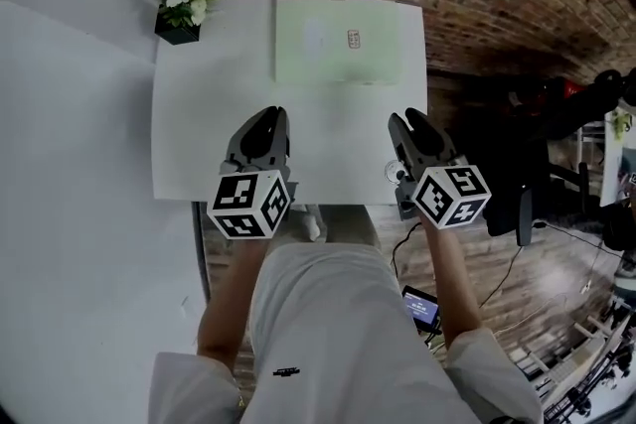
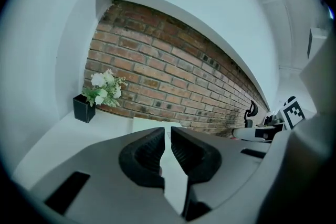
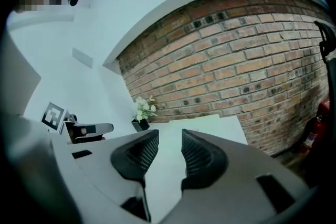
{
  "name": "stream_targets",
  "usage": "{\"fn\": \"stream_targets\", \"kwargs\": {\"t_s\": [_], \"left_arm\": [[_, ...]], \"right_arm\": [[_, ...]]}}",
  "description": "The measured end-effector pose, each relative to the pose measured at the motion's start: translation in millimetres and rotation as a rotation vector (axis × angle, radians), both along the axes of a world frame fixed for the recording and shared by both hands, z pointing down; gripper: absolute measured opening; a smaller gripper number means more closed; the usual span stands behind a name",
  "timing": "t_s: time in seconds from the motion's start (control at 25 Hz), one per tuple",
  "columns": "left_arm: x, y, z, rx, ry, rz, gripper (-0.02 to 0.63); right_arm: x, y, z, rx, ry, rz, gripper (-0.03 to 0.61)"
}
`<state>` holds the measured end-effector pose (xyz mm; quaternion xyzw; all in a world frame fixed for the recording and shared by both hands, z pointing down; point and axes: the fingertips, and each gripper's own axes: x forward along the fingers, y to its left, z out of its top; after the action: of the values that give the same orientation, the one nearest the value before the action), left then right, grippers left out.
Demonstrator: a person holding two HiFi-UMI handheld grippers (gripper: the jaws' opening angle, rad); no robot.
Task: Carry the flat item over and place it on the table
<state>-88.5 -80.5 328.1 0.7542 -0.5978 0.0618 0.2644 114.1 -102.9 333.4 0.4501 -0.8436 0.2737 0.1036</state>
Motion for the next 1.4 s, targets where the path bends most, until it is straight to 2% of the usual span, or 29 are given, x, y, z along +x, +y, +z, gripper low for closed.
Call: {"fn": "stream_targets", "kwargs": {"t_s": [0.32, 0.72, 0.8, 0.96, 1.24, 1.4], "left_arm": [[12.0, 45.3, -34.7, 0.045, 0.027, -0.001, 0.049], [25.2, 83.0, -64.8, 0.096, -0.008, 0.031, 0.049], [24.1, 88.5, -68.1, 0.106, -0.010, 0.036, 0.048], [26.4, 102.6, -72.6, 0.127, -0.011, 0.048, 0.041], [40.9, 118.4, -64.1, 0.106, -0.029, 0.103, 0.040], [38.0, 115.8, -64.5, 0.116, -0.030, 0.094, 0.038]], "right_arm": [[-16.2, 42.0, -45.0, 0.082, -0.001, -0.094, 0.136], [-47.3, 101.2, -79.5, 0.183, 0.026, -0.202, 0.109], [-53.9, 108.7, -82.8, 0.194, 0.005, -0.208, 0.090], [-60.8, 120.2, -93.9, 0.223, -0.107, -0.193, 0.049], [-75.5, 126.3, -86.8, 0.201, -0.053, -0.216, 0.041], [-88.5, 130.5, -84.4, 0.191, -0.054, -0.245, 0.041]]}}
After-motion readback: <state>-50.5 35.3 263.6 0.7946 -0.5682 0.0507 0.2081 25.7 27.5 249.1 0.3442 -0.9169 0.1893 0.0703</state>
